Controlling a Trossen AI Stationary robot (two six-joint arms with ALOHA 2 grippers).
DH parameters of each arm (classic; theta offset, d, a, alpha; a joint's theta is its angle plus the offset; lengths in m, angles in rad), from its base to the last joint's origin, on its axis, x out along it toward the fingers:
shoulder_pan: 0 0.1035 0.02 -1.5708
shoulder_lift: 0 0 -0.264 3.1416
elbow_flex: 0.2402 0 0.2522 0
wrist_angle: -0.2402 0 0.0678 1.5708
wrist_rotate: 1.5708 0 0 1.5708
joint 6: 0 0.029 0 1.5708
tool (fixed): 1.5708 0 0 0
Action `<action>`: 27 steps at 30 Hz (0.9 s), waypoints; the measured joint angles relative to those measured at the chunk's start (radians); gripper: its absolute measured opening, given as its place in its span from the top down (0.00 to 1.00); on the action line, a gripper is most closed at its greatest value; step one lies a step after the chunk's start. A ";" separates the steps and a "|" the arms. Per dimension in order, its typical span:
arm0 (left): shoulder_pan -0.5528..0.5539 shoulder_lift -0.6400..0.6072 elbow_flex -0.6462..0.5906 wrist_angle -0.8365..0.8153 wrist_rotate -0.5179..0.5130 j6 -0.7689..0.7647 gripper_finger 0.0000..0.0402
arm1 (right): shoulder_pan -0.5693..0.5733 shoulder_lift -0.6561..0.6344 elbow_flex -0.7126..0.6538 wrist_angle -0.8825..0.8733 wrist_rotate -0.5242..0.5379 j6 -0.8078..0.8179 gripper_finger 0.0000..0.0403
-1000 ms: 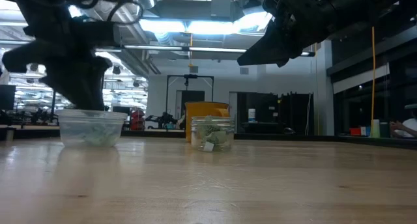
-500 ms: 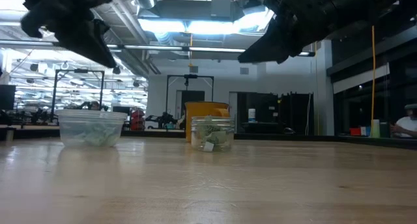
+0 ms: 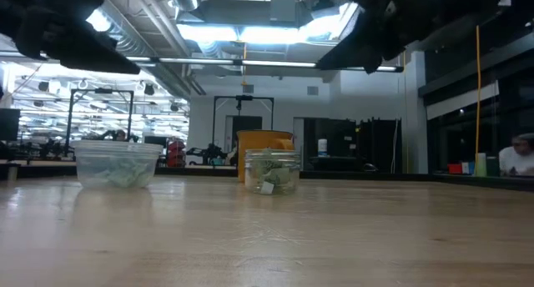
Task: Pick and place Stevia / Truvia into bins
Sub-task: Return to Home Position
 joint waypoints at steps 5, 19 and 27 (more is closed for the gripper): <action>0.076 -0.202 -0.075 0.020 0.107 0.045 1.00 | -0.027 0.015 0.000 0.048 0.001 -0.008 1.00; 0.289 -0.387 -0.178 0.041 0.331 0.114 1.00 | -0.113 0.016 0.000 0.129 -0.102 -0.137 1.00; 0.425 -0.386 -0.188 0.071 0.441 0.121 1.00 | -0.179 0.016 -0.165 0.416 -0.183 -0.134 1.00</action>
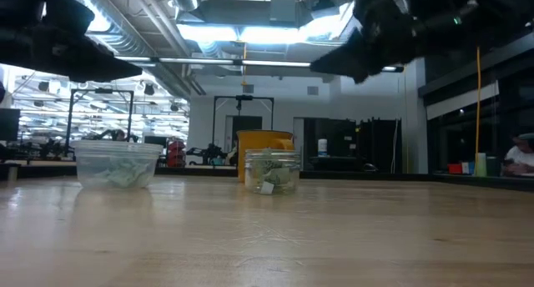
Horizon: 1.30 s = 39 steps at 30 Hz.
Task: Pick and place Stevia / Truvia into bins
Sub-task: Return to Home Position
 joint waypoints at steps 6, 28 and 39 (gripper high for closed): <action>0.086 -0.002 0.000 0.025 0.107 -0.004 1.00 | -0.043 -0.057 -0.112 0.115 0.000 0.026 1.00; 0.165 0.003 -0.060 0.210 0.133 0.004 1.00 | -0.044 -0.097 -0.139 0.110 0.000 0.056 1.00; 0.165 0.010 -0.060 0.168 0.069 0.015 1.00 | -0.035 -0.097 -0.217 0.209 0.000 0.031 1.00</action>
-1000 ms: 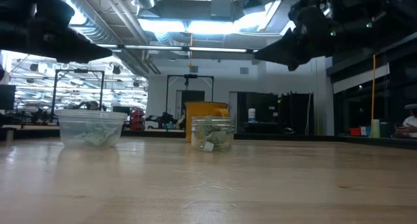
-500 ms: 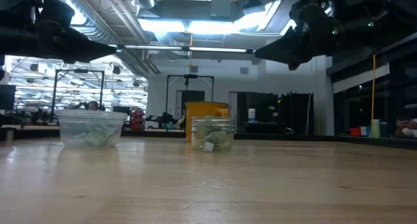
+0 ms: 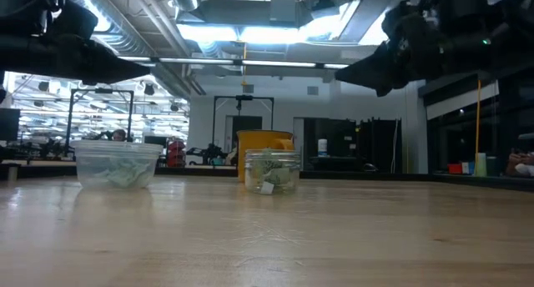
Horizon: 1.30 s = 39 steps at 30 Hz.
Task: Pick and place Stevia / Truvia into bins
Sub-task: Return to Home Position
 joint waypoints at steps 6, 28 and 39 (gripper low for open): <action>0.000 0.001 0.000 -0.002 -0.008 0.000 1.00 | 0.000 -0.061 -0.112 0.143 0.000 0.003 1.00; 0.000 0.003 0.000 -0.003 -0.013 0.006 1.00 | 0.001 -0.773 -0.208 -0.487 -0.035 0.036 1.00; -0.005 0.003 0.000 -0.003 -0.008 -0.031 1.00 | 0.001 -0.804 -0.208 -0.527 -0.035 -0.053 1.00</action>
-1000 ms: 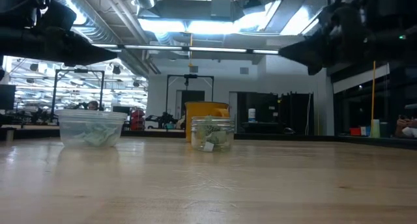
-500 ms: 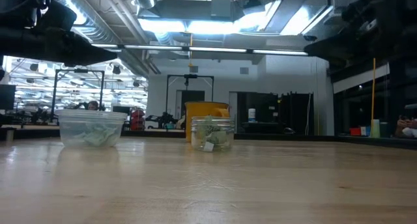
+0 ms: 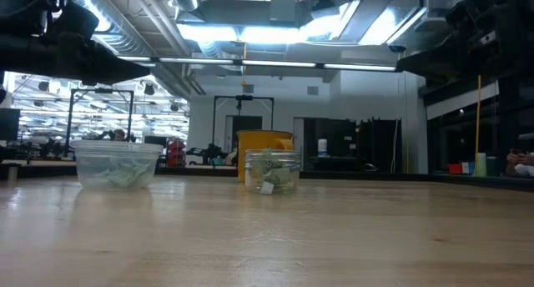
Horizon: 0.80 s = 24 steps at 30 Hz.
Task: Pick and place Stevia / Truvia into bins
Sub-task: Return to Home Position
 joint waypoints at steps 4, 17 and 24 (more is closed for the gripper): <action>0.000 0.000 0.000 0.000 -0.001 -0.045 1.00 | 0.000 0.000 0.000 0.002 0.000 -0.007 1.00; 0.000 0.000 0.000 0.000 -0.016 -0.051 1.00 | -0.001 -0.023 0.000 -0.028 -0.002 0.082 1.00; 0.000 0.000 0.000 0.000 -0.016 -0.050 1.00 | -0.001 -0.022 0.000 -0.070 -0.001 0.161 1.00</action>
